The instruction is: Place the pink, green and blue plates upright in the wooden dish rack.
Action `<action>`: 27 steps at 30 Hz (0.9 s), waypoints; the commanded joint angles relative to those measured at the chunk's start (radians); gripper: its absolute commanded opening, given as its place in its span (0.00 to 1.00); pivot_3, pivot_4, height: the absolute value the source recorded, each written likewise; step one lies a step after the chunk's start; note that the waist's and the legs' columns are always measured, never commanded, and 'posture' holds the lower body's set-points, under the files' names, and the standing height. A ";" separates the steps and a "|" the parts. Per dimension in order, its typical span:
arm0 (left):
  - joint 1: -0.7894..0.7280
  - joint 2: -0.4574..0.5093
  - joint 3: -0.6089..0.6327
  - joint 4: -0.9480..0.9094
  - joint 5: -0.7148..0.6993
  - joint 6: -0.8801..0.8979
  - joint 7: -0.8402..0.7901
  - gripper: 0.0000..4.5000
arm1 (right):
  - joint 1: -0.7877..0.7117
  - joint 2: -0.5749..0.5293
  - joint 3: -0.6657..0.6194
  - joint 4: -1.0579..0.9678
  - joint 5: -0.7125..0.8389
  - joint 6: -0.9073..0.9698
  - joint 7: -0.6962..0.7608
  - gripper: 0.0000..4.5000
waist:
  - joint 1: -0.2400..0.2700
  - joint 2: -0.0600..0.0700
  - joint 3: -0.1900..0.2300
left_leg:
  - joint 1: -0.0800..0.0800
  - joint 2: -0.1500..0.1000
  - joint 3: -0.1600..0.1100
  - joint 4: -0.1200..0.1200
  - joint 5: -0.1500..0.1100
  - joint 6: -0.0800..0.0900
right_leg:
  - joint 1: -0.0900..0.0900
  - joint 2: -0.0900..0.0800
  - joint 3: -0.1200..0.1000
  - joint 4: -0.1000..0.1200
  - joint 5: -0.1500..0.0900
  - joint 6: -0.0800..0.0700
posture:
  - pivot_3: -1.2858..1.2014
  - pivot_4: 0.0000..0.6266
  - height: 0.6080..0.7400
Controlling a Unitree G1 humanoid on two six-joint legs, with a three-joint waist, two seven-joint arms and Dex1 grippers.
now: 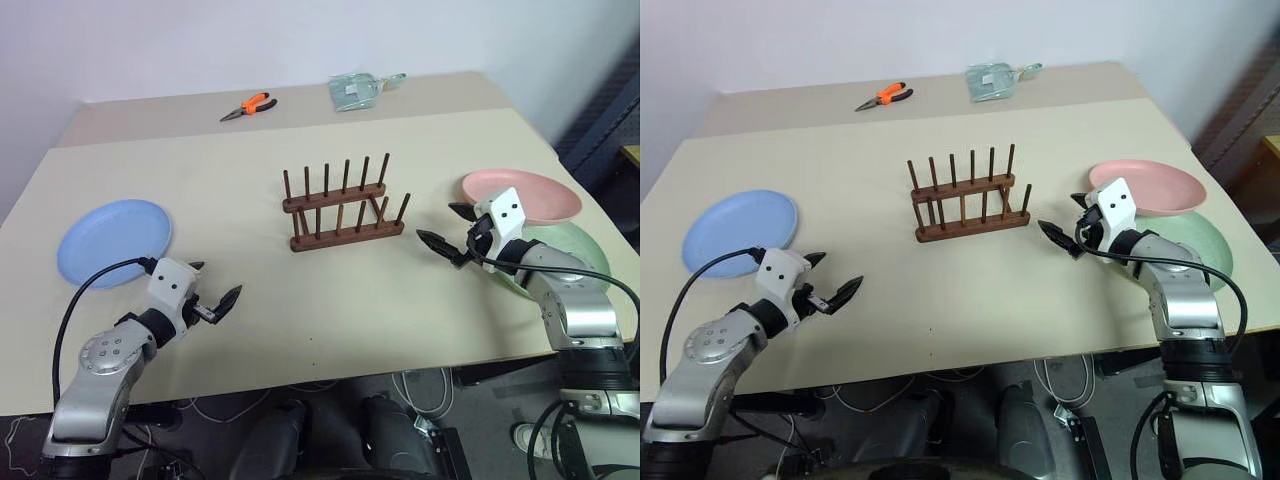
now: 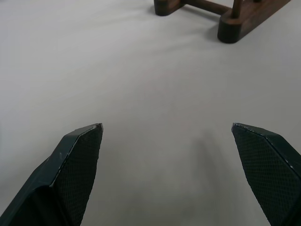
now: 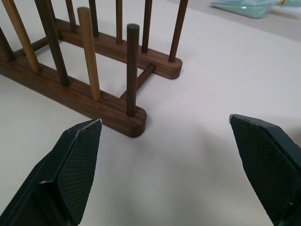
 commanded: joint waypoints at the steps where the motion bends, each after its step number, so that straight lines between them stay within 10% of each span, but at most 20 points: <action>1: -0.005 -0.005 -0.005 -0.013 0.011 -0.025 0.009 1.00 | -0.035 0.007 0.015 -0.008 -0.015 -0.031 -0.001 0.99 | 0.000 0.000 0.000 | 0.000 0.000 0.000 0.000 0.000 0.000 | 0.000 0.000 0.000 0.000 0.000 0.000 | 0.52 0.24 1.00; 10: -0.168 -0.013 -0.113 0.104 -0.010 0.001 -0.095 1.00 | -0.005 0.011 0.047 -0.040 -0.042 -0.023 0.002 0.99 | 0.016 -0.001 0.001 | 0.000 0.000 0.000 0.000 0.000 0.000 | 0.000 0.000 0.000 0.000 0.001 0.001 | 0.52 0.24 1.00; 25: -0.745 -0.181 -0.384 0.909 0.148 -0.243 -0.351 1.00 | 0.247 0.060 -0.003 -0.326 -0.087 0.031 -0.196 0.99 | 0.021 -0.002 0.001 | -0.002 -0.001 0.000 0.002 0.000 0.002 | -0.001 0.000 -0.001 0.000 0.002 0.003 | 0.52 0.24 1.00; 27: -0.771 -0.202 -0.391 0.971 0.163 -0.269 -0.365 0.88 | 0.273 0.058 -0.006 -0.356 -0.086 0.042 -0.205 1.00 | 0.020 -0.002 0.000 | -0.002 -0.001 -0.001 0.003 0.000 0.002 | 0.000 0.000 -0.001 0.000 0.002 0.003 | 0.52 0.24 1.00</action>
